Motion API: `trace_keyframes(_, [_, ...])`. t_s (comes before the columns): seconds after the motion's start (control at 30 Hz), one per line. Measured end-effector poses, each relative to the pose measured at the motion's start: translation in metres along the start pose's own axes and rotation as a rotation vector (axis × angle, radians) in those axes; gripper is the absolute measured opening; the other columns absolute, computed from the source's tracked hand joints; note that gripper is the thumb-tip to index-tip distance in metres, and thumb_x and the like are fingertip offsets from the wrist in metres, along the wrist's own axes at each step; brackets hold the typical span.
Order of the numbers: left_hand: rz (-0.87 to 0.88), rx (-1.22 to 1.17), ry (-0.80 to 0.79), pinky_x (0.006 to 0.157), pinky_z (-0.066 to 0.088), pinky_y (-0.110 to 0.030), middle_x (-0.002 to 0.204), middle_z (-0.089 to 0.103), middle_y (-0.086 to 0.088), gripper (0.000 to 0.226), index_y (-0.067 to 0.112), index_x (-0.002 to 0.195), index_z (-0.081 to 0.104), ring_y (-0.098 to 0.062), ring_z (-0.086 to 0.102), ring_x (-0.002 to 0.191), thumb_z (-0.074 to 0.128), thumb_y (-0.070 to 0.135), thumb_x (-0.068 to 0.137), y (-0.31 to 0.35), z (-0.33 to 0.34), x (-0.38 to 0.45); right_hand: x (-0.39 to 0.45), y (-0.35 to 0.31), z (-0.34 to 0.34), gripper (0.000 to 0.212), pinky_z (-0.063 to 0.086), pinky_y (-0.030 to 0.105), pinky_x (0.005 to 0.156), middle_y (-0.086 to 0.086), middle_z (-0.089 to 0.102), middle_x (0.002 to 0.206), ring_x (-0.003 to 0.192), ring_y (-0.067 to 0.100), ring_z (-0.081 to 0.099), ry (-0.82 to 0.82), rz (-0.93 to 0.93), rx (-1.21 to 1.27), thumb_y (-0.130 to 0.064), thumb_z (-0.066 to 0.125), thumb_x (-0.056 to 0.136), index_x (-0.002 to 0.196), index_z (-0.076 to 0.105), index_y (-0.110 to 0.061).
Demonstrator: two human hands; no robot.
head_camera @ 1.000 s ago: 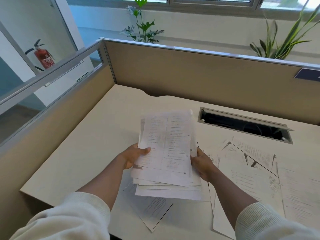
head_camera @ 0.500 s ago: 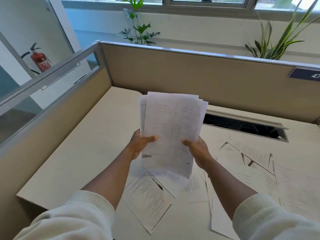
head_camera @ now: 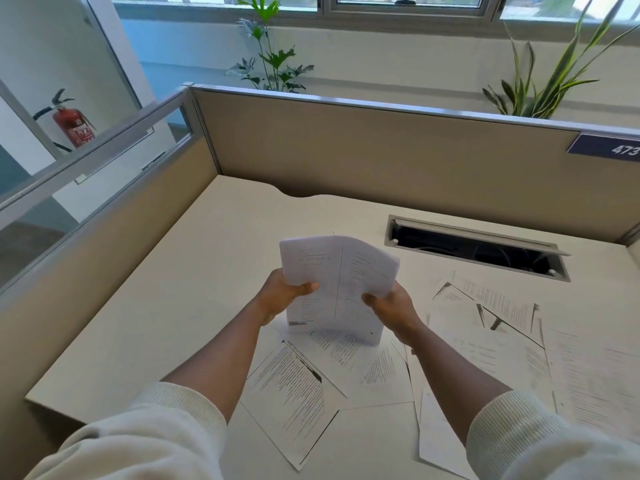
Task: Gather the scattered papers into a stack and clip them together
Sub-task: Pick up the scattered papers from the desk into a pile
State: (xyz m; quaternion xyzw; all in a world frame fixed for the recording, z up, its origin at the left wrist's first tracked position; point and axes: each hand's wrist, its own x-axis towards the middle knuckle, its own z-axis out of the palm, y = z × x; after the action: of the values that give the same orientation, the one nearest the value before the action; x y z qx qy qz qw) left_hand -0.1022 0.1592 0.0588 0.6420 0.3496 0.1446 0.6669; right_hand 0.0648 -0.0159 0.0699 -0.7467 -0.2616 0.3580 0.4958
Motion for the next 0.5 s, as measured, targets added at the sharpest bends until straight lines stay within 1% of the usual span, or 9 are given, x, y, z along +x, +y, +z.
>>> trace_keyframes(0.07, [-0.042, 0.014, -0.013, 0.085, 0.054, -0.034, 0.118, 0.069, -0.003, 0.043, 0.015, 0.124, 0.065, -0.022, 0.061, 0.111, 0.077, 0.017, 0.083, -0.01, 0.003, 0.0, -0.001, 0.007, -0.001, 0.027, 0.055, 0.047, 0.088, 0.009, 0.062, 0.11, 0.105, 0.028, 0.058, -0.022, 0.024, -0.062, 0.0, 0.058, 0.089, 0.114, 0.056, -0.01])
trace_keyframes(0.17, [-0.14, 0.034, -0.007, 0.09, 0.052, -0.036, 0.123, 0.067, -0.003, 0.047, 0.015, 0.13, 0.062, -0.024, 0.059, 0.113, 0.075, 0.021, 0.086, -0.027, 0.005, -0.002, -0.003, 0.016, -0.002, 0.022, 0.053, 0.041, 0.083, 0.009, 0.062, 0.107, 0.1, 0.026, 0.056, -0.029, 0.053, -0.13, 0.004, 0.053, 0.089, 0.104, 0.057, -0.012])
trace_keyframes(0.23, [-0.198, 0.077, -0.012, 0.095, 0.051, -0.041, 0.123, 0.067, -0.003, 0.049, 0.017, 0.133, 0.06, -0.024, 0.059, 0.112, 0.074, 0.025, 0.086, -0.038, 0.006, -0.005, -0.004, 0.022, -0.003, 0.022, 0.053, 0.04, 0.082, 0.01, 0.062, 0.109, 0.1, 0.026, 0.056, -0.026, 0.066, -0.164, 0.004, 0.053, 0.09, 0.106, 0.059, -0.01])
trace_keyframes(0.3, [-0.227, 0.088, 0.006, 0.098, 0.051, -0.046, 0.122, 0.068, -0.003, 0.052, 0.018, 0.132, 0.06, -0.026, 0.061, 0.112, 0.075, 0.031, 0.085, -0.048, 0.005, -0.006, -0.003, 0.025, -0.004, 0.022, 0.054, 0.044, 0.085, 0.01, 0.064, 0.11, 0.101, 0.029, 0.059, -0.011, 0.05, -0.181, 0.0, 0.055, 0.091, 0.11, 0.062, -0.008])
trace_keyframes(0.33, [-0.232, 0.079, 0.019, 0.097, 0.052, -0.046, 0.121, 0.069, -0.004, 0.052, 0.018, 0.131, 0.061, -0.026, 0.062, 0.111, 0.075, 0.034, 0.084, -0.05, 0.005, -0.007, -0.002, 0.026, -0.005, 0.021, 0.056, 0.044, 0.083, 0.009, 0.065, 0.109, 0.1, 0.029, 0.061, 0.004, 0.033, -0.171, -0.004, 0.055, 0.092, 0.111, 0.063, -0.009])
trace_keyframes(0.37, [-0.239, 0.061, 0.027, 0.095, 0.054, -0.044, 0.12, 0.069, -0.005, 0.051, 0.017, 0.13, 0.061, -0.026, 0.064, 0.11, 0.074, 0.036, 0.084, -0.051, 0.006, -0.006, -0.001, 0.026, -0.006, 0.019, 0.057, 0.04, 0.079, 0.007, 0.066, 0.107, 0.097, 0.028, 0.063, 0.022, 0.013, -0.149, -0.007, 0.055, 0.094, 0.11, 0.064, -0.012])
trace_keyframes(0.43, [-0.254, -0.02, 0.035, 0.084, 0.058, -0.036, 0.118, 0.07, -0.005, 0.044, 0.015, 0.126, 0.063, -0.022, 0.066, 0.106, 0.071, 0.034, 0.087, -0.047, 0.01, -0.006, 0.0, 0.024, -0.01, 0.016, 0.055, 0.029, 0.072, -0.001, 0.067, 0.1, 0.091, 0.02, 0.064, 0.068, -0.025, -0.112, -0.011, 0.054, 0.096, 0.107, 0.062, -0.019])
trace_keyframes(0.47, [-0.267, -0.069, 0.051, 0.08, 0.058, -0.032, 0.117, 0.071, -0.004, 0.039, 0.014, 0.123, 0.064, -0.021, 0.067, 0.105, 0.069, 0.034, 0.089, -0.048, 0.011, -0.006, 0.001, 0.023, -0.012, 0.015, 0.053, 0.028, 0.071, -0.004, 0.066, 0.096, 0.088, 0.018, 0.063, 0.097, -0.041, -0.112, -0.012, 0.053, 0.096, 0.105, 0.061, -0.022])
trace_keyframes(0.5, [-0.282, -0.104, 0.078, 0.079, 0.057, -0.031, 0.115, 0.071, -0.004, 0.035, 0.015, 0.119, 0.065, -0.021, 0.067, 0.105, 0.068, 0.034, 0.09, -0.048, 0.012, -0.005, 0.003, 0.024, -0.015, 0.015, 0.052, 0.031, 0.072, -0.005, 0.065, 0.092, 0.085, 0.018, 0.063, 0.125, -0.051, -0.125, -0.012, 0.053, 0.095, 0.103, 0.06, -0.023])
